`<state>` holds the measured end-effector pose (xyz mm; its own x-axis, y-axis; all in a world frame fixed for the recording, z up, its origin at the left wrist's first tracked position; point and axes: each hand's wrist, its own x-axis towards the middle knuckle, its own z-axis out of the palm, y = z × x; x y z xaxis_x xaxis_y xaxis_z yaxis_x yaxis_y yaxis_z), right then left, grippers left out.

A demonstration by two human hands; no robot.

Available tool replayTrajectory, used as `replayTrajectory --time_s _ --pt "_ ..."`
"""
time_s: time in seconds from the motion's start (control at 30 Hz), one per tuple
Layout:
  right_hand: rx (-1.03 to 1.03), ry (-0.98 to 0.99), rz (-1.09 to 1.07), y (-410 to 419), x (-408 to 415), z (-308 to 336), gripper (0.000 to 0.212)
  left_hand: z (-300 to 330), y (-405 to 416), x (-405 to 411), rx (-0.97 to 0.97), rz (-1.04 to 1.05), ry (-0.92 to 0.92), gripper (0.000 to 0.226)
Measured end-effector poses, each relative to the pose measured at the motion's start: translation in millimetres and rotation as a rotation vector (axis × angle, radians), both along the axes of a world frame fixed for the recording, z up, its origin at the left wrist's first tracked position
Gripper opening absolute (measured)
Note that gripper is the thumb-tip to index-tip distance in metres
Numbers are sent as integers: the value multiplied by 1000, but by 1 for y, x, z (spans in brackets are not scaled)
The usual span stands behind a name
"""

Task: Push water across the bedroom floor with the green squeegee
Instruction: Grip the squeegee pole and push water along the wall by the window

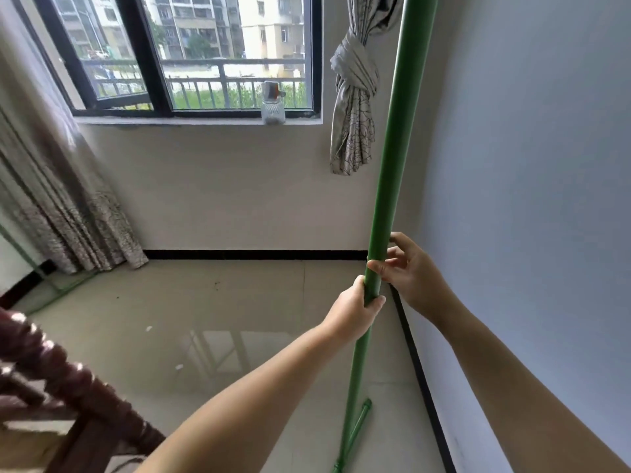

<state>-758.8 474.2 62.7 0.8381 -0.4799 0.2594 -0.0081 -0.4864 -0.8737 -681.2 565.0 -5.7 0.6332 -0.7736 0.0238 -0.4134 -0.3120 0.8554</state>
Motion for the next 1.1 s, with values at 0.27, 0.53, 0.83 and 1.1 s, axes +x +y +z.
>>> replayTrajectory --time_s 0.27,0.53,0.83,1.1 --pt "-78 -18 60 65 -93 7 21 11 64 -110 -72 153 21 27" --pt "-185 -31 6 130 -239 1 21 2 124 -249 -9 82 14 26" --pt "-250 -69 -19 251 -370 0 23 0 242 -374 -27 41 21 27" --pt "-274 -25 6 337 -472 -5 26 -8 330 -477 15 24 29 25"
